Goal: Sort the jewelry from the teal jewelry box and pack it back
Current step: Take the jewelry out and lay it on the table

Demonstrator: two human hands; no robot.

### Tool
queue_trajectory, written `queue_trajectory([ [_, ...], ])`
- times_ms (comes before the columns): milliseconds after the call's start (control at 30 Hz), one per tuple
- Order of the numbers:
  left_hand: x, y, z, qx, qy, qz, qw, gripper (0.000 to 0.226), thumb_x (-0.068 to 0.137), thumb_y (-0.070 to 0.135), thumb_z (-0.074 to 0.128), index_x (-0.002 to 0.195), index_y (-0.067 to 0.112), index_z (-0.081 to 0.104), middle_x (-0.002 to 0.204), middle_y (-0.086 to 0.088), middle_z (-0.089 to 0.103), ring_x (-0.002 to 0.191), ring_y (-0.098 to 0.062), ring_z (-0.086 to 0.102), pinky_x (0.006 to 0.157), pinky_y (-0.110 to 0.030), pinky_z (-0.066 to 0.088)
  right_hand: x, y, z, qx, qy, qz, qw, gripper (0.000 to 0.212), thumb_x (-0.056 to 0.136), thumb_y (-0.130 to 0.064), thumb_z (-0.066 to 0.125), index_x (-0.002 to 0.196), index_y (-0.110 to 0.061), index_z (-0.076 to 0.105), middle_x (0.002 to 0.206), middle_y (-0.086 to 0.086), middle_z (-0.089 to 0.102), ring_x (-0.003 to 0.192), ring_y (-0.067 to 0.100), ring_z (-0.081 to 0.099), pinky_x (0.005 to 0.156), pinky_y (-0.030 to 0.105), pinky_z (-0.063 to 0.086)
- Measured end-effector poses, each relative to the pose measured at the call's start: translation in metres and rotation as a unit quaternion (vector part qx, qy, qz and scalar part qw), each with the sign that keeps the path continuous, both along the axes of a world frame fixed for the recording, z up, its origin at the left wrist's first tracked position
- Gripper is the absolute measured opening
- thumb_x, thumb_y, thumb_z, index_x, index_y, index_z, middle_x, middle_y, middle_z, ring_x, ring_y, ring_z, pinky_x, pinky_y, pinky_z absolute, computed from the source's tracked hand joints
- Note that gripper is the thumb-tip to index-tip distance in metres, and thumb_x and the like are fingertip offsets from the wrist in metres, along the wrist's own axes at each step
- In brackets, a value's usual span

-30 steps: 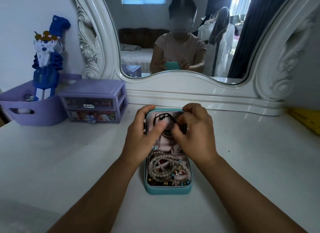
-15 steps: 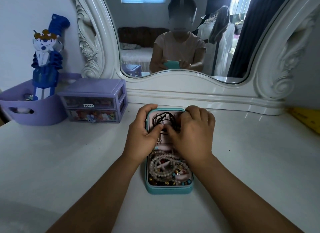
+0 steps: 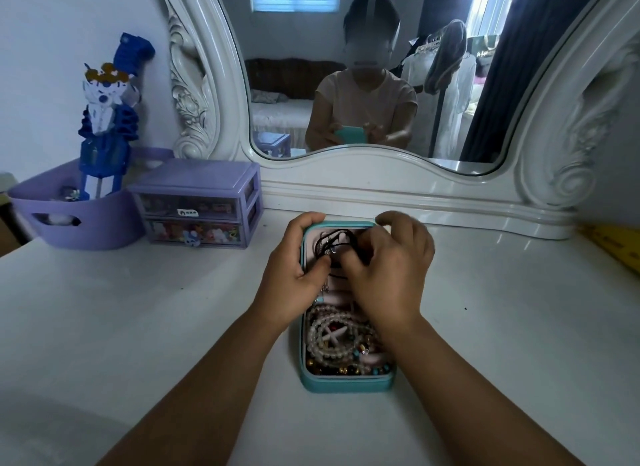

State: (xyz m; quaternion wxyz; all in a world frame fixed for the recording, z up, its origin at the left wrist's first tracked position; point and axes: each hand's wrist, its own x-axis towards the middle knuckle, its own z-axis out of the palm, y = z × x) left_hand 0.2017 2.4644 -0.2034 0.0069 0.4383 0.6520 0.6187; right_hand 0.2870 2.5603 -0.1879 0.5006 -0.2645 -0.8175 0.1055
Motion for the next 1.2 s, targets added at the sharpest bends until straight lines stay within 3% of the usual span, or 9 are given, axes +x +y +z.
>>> queue_trajectory([
  [167, -0.003, 0.0, -0.004, -0.023, 0.016, 0.014, 1.0, 0.062, 0.077, 0.023, 0.067, 0.129, 0.036, 0.038, 0.13, 0.012, 0.05, 0.121, -0.002, 0.047, 0.102, -0.025, 0.038, 0.008, 0.0, 0.032, 0.008, 0.092, 0.071, 0.993, 0.013, 0.067, -0.024, 0.056, 0.067, -0.011, 0.061, 0.081, 0.0, 0.057, 0.09, 0.018, 0.044, 0.077, 0.029, 0.029],
  [267, 0.001, -0.001, 0.003, 0.003, 0.056, -0.001, 0.998, 0.067, 0.075, 0.038, 0.063, 0.134, 0.037, 0.032, 0.141, 0.007, 0.037, 0.132, 0.0, 0.031, 0.106, -0.013, 0.026, 0.016, 0.0, 0.048, -0.077, 0.052, 0.175, 0.98, 0.008, 0.07, -0.016, 0.057, 0.066, -0.009, 0.056, 0.064, -0.003, 0.054, 0.07, 0.017, 0.052, 0.064, 0.031, 0.04],
  [367, 0.005, 0.0, 0.014, 0.014, 0.118, -0.003, 0.993, 0.056, 0.074, 0.04, 0.063, 0.127, 0.029, 0.045, 0.142, 0.003, 0.035, 0.134, -0.002, 0.029, 0.104, -0.009, 0.025, 0.022, 0.002, 0.054, -0.188, 0.032, 0.259, 0.947, 0.014, 0.071, -0.002, 0.062, 0.064, -0.008, 0.052, 0.056, -0.003, 0.051, 0.055, 0.007, 0.047, 0.053, 0.021, 0.039],
  [500, 0.014, 0.005, 0.028, 0.043, 0.113, 0.024, 0.992, 0.027, 0.077, 0.036, 0.061, 0.094, 0.016, 0.066, 0.126, 0.002, 0.052, 0.121, -0.006, 0.047, 0.098, -0.013, 0.035, 0.031, 0.01, 0.059, -0.281, 0.044, 0.349, 0.893, 0.015, 0.073, 0.007, 0.063, 0.067, 0.0, 0.052, 0.063, 0.013, 0.052, 0.061, 0.02, 0.049, 0.058, 0.032, 0.041],
  [600, 0.017, 0.006, 0.034, 0.056, 0.096, 0.043, 0.993, 0.008, 0.075, 0.03, 0.059, 0.072, 0.023, 0.059, 0.109, 0.004, 0.06, 0.108, -0.011, 0.053, 0.087, -0.016, 0.039, 0.041, 0.02, 0.059, -0.366, 0.064, 0.406, 0.835, 0.02, 0.077, 0.014, 0.057, 0.079, -0.006, 0.055, 0.061, 0.008, 0.056, 0.063, 0.021, 0.056, 0.063, 0.025, 0.047],
  [700, 0.016, 0.006, 0.036, 0.04, 0.099, 0.086, 0.991, 0.01, 0.066, 0.03, 0.055, 0.059, 0.023, 0.053, 0.096, 0.014, 0.06, 0.098, -0.003, 0.051, 0.081, -0.014, 0.036, 0.049, 0.028, 0.054, -0.424, 0.076, 0.437, 0.789, 0.026, 0.074, 0.012, 0.057, 0.086, -0.012, 0.057, 0.055, -0.003, 0.061, 0.058, 0.009, 0.058, 0.064, 0.014, 0.048],
  [900, 0.03, 0.007, 0.047, 0.002, 0.173, 0.15, 0.973, 0.017, 0.063, 0.027, 0.05, 0.058, 0.011, 0.052, 0.07, 0.011, 0.053, 0.08, -0.014, 0.048, 0.072, -0.039, 0.044, 0.056, 0.034, 0.043, -0.513, 0.129, 0.496, 0.688, 0.029, 0.065, 0.001, 0.048, 0.083, -0.018, 0.059, 0.061, -0.003, 0.058, 0.062, 0.009, 0.052, 0.067, 0.026, 0.036],
  [1033, 0.058, 0.009, 0.07, 0.051, 0.052, 0.039, 0.997, 0.017, 0.074, 0.013, 0.066, 0.064, 0.015, 0.052, 0.064, -0.006, 0.064, 0.054, -0.013, 0.06, 0.052, -0.024, 0.048, 0.079, 0.043, 0.063, -0.465, 0.136, 0.523, 0.701, 0.029, 0.065, 0.002, 0.049, 0.086, -0.016, 0.06, 0.061, -0.003, 0.058, 0.061, 0.011, 0.055, 0.062, 0.025, 0.046],
  [1200, 0.082, 0.007, 0.085, 0.047, -0.013, -0.066, 0.997, 0.017, 0.074, 0.007, 0.065, 0.065, 0.019, 0.056, 0.056, -0.005, 0.067, 0.047, -0.014, 0.063, 0.047, -0.03, 0.054, 0.117, 0.049, 0.085, -0.351, 0.1, 0.523, 0.771, 0.029, 0.066, 0.002, 0.067, 0.089, -0.013, 0.06, 0.066, 0.003, 0.062, 0.061, 0.017, 0.061, 0.051, 0.023, 0.048],
])
